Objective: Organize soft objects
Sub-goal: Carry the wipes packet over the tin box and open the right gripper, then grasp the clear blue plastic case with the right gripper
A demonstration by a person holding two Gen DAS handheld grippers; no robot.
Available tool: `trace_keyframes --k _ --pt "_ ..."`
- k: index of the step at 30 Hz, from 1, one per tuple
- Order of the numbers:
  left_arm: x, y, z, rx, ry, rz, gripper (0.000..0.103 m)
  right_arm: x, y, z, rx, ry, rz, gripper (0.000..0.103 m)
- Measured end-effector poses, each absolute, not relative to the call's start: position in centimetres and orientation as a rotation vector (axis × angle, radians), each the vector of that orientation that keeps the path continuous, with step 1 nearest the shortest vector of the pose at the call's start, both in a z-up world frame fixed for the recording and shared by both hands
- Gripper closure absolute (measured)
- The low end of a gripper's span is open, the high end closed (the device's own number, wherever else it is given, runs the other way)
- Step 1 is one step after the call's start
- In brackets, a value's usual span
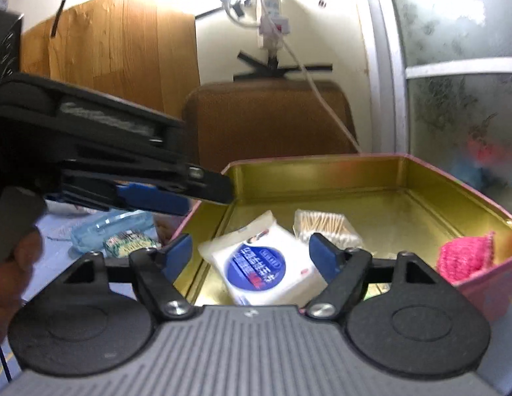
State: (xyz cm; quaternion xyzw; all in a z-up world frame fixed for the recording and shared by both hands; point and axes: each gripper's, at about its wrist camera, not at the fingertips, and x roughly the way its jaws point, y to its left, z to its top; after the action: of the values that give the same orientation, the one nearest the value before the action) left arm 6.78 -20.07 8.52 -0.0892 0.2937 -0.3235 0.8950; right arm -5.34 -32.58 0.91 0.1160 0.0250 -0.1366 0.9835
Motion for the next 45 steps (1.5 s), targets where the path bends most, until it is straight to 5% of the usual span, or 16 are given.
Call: trace_keyframes --k 10,24,33,38,45 --pt "2.2 -8.4 5.6 -0.231 0.615 -0.448 0.054 -6.5 -27.1 2.3 0.143 -0.021 -0.141 0.024" --pt "0.5 3.5 1.1 -0.37 0.547 -0.064 0.049 8.7 -22.3 5.3 0.308 0.293 0.136 0.033" --pt "0.2 5.1 1.2 -0.473 0.469 -0.051 0.042 21.3 -21.9 5.3 0.398 0.52 -0.04 0.016" --pt "-0.1 5.2 1.2 -0.485 0.452 -0.051 0.039 21.3 -18.5 5.3 0.165 0.52 0.053 0.046" --pt "-0.2 6.2 0.9 -0.548 0.463 -0.054 0.037 11.9 -16.4 3.7 0.011 0.473 0.315 0.046"
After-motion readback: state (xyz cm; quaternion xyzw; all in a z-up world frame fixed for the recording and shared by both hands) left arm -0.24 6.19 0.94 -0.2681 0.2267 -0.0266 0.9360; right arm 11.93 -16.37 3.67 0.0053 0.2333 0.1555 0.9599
